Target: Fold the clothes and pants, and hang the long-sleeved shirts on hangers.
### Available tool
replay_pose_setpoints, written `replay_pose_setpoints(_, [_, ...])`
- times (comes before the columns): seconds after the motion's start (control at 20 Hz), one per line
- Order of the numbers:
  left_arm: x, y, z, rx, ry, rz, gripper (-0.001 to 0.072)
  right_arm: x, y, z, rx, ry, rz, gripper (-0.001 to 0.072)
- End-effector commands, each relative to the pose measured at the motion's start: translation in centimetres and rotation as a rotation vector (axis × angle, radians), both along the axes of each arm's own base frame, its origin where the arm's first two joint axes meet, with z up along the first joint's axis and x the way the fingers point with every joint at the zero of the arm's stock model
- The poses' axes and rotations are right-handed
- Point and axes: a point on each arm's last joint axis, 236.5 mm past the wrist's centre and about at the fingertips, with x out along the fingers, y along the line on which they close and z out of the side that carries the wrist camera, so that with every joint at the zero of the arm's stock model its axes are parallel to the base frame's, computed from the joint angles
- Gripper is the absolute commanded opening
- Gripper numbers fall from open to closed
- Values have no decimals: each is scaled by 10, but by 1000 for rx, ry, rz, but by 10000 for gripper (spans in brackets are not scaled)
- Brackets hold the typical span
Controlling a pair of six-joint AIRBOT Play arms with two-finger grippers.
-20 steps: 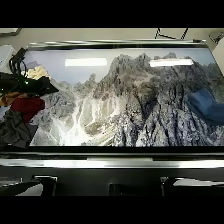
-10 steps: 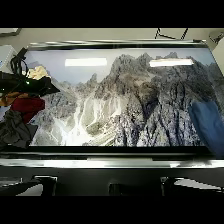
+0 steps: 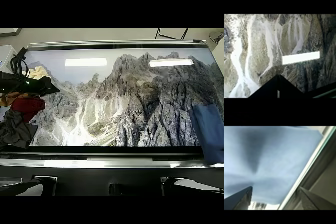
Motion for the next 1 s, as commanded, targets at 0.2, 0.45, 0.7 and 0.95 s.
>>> replay_pose_setpoints(0.2, [61,18,62,205,-341,105,21,168,-58,230,-469,-605,150,663])
replay_pose_setpoints(0.45, [58,73,-8,521,-111,213,328,258,109,223,-360,-544,662,670])
replay_pose_setpoints(0.7, [-40,54,-121,520,332,-40,719,213,250,112,-5,-309,925,670])
replay_pose_setpoints(0.95, [-41,51,-128,490,219,-9,719,203,273,99,-5,-323,958,668])
